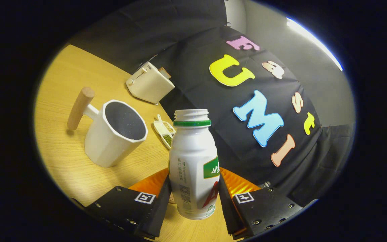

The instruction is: Take the bottle from table, then pour the juice into the cup, finally place the bottle on the coaster

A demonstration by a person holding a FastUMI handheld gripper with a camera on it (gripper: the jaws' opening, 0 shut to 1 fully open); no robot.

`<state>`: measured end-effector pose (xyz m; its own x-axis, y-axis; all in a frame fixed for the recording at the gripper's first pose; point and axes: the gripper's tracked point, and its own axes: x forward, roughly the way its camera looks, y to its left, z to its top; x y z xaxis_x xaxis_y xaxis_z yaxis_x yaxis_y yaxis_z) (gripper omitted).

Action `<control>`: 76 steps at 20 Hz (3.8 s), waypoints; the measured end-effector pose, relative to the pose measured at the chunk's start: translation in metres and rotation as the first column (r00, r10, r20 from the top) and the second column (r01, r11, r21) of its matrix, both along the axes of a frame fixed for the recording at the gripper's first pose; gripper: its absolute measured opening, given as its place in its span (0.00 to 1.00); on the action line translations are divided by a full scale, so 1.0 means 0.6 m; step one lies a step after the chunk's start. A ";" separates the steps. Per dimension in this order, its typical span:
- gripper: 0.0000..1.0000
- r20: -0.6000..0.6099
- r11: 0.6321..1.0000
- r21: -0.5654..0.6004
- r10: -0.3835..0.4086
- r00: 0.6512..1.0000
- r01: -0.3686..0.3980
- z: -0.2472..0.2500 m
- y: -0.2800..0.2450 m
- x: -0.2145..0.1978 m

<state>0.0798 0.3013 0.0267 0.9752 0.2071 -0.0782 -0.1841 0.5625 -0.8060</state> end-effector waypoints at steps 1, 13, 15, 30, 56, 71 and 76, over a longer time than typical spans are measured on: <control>0.71 0.008 1.000 -0.019 -0.001 1.000 0.001 0.001 0.001 0.000; 0.71 0.073 0.982 -0.187 -0.010 0.997 0.024 0.021 -0.002 -0.005; 0.71 0.095 0.975 -0.219 -0.005 0.995 0.026 0.023 0.000 -0.013; 0.71 0.155 0.926 -0.374 0.014 0.988 0.045 0.033 0.011 -0.021; 0.71 0.250 0.819 -0.566 0.064 0.966 0.092 0.045 0.027 -0.022; 0.71 0.272 0.774 -0.624 0.084 0.959 0.110 0.038 0.035 -0.022; 0.71 0.270 0.761 -0.639 0.079 0.960 0.117 0.040 0.033 -0.020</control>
